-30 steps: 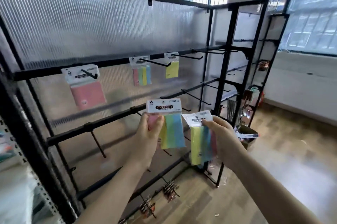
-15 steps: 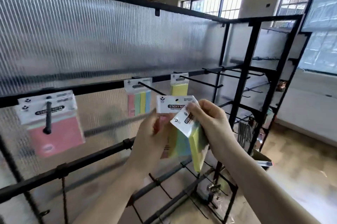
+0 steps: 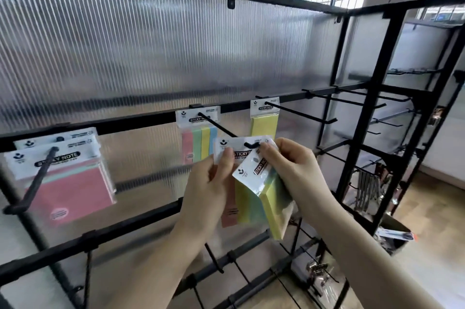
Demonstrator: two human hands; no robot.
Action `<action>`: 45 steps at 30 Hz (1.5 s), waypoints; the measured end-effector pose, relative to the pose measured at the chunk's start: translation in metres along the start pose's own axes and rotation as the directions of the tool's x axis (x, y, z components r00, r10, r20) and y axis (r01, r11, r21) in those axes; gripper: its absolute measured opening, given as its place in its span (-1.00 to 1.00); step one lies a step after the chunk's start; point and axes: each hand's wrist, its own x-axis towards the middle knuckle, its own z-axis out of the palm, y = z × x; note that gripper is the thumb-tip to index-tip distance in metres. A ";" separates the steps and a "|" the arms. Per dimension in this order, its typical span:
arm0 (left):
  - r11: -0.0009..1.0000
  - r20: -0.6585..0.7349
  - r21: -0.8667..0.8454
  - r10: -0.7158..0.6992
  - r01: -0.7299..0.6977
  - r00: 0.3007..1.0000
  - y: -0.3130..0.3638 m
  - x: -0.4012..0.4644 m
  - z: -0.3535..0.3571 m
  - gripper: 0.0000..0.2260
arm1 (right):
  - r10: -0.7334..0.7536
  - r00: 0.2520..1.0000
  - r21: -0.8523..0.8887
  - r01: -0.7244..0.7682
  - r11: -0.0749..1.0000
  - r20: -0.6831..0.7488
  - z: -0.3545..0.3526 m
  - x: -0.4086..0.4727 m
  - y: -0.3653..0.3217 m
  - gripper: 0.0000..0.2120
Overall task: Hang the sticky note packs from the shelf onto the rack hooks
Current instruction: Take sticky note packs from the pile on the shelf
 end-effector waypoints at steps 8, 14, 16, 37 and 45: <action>0.907 -0.363 0.420 0.191 -0.023 0.912 -0.028 0.027 -0.018 -0.58 | -0.070 0.995 -0.037 0.073 0.997 0.070 0.021 0.054 0.037 -0.69; 0.860 -0.503 0.503 0.206 0.090 0.839 -0.043 0.051 -0.032 -0.46 | 0.002 0.998 -0.038 0.000 0.999 0.065 0.034 0.092 0.068 -0.68; 0.849 -0.523 0.514 0.198 0.121 0.829 -0.048 0.054 -0.032 -0.50 | 0.004 0.997 -0.026 -0.002 1.000 0.078 0.036 0.097 0.076 -0.67; 0.951 -0.388 0.284 0.234 -0.125 0.892 0.024 -0.039 0.058 -0.79 | -0.552 0.833 0.168 0.539 0.825 0.042 0.007 0.010 0.022 -0.81; 0.953 -0.463 0.267 0.259 -0.145 0.848 0.038 -0.024 0.057 -0.90 | -0.486 0.872 0.251 0.460 0.851 0.049 0.009 0.017 0.014 -0.88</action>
